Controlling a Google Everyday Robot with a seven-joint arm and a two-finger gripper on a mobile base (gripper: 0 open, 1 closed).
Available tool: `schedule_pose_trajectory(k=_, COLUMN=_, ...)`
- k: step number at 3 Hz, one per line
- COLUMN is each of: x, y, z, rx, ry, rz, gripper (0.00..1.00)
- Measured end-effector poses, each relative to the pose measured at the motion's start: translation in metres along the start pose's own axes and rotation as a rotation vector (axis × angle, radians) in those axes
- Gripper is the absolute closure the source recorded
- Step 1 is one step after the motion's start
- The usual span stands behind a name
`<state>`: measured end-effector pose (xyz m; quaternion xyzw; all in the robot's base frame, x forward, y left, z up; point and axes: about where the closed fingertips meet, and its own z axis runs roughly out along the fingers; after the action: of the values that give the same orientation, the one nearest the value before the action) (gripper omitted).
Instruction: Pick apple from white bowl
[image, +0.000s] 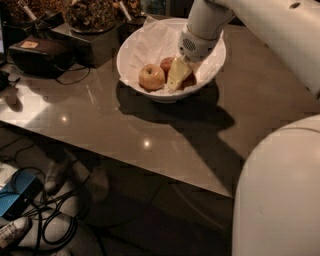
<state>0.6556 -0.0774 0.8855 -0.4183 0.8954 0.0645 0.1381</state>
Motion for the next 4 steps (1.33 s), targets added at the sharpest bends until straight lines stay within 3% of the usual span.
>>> schedule_pose_trajectory(k=1, x=0.0, y=0.005, z=-0.01, rx=-0.015, ry=-0.018, rz=-0.005, gripper=1.0)
schedule_pose_trajectory(k=3, x=-0.013, y=0.037, z=-0.053, rx=-0.146, ry=-0.107, rz=-0.106, gripper=1.0)
schedule_pose_trajectory(k=4, x=-0.023, y=0.057, z=-0.067, rx=-0.187, ry=-0.115, rz=-0.161, gripper=1.0)
